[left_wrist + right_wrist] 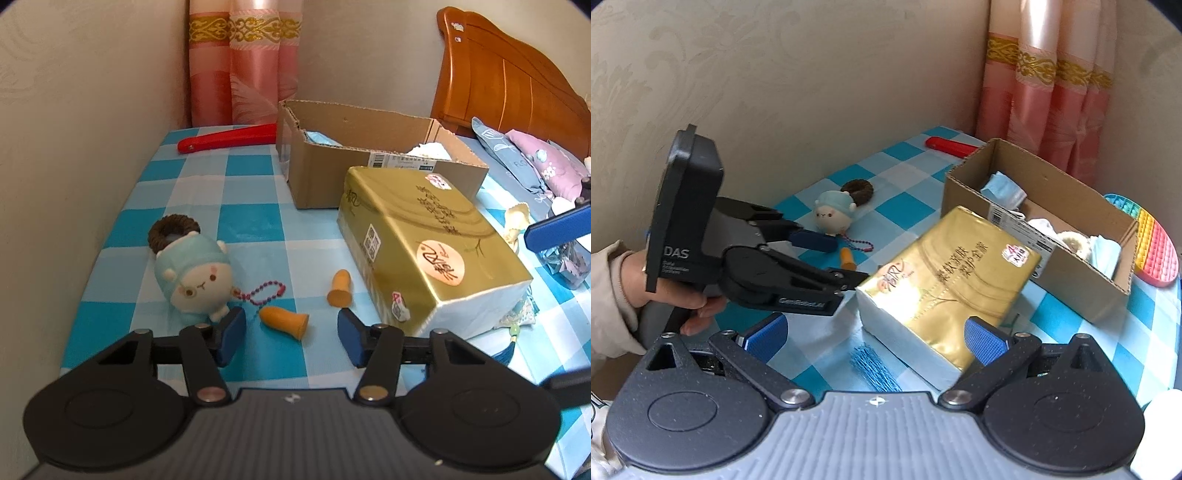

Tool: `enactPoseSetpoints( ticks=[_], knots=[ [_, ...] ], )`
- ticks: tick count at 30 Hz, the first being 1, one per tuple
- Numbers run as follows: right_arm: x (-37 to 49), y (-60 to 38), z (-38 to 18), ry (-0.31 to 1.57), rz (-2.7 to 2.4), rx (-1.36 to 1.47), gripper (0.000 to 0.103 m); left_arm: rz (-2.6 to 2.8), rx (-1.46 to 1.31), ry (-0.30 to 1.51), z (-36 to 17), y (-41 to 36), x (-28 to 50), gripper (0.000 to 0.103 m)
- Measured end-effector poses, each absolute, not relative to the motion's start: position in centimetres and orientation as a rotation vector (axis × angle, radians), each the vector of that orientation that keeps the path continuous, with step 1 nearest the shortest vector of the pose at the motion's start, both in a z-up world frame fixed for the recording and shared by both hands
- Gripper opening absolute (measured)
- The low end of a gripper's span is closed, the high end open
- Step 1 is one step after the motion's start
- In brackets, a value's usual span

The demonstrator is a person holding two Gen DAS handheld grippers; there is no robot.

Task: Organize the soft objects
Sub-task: 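Move the left gripper to the orange foam earplug and close on it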

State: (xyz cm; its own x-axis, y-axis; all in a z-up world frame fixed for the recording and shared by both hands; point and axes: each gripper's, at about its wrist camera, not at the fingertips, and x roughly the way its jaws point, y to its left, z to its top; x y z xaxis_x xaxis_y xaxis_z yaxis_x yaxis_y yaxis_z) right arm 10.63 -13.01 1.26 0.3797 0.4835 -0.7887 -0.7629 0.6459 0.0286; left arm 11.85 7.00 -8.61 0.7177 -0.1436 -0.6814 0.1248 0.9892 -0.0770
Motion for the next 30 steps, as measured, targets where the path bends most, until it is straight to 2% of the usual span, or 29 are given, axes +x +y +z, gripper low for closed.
enactPoseSetpoints(
  ticks=[3,8,30],
  knots=[
    [10.6,-12.8,1.2,0.863,0.822,-0.370,0.103,-0.152,-0.023,0.754,-8.6,7.1,12.1,0.038],
    [10.7,-12.8,1.3,0.860,0.818,-0.363,0.103,-0.155,-0.023,0.757,-8.5,7.4,11.9,0.028],
    [14.9,-7.9,1.7,0.769,0.858,-0.414,0.103,-0.101,-0.061,0.754,-8.0,8.7,8.4,0.025]
  ],
)
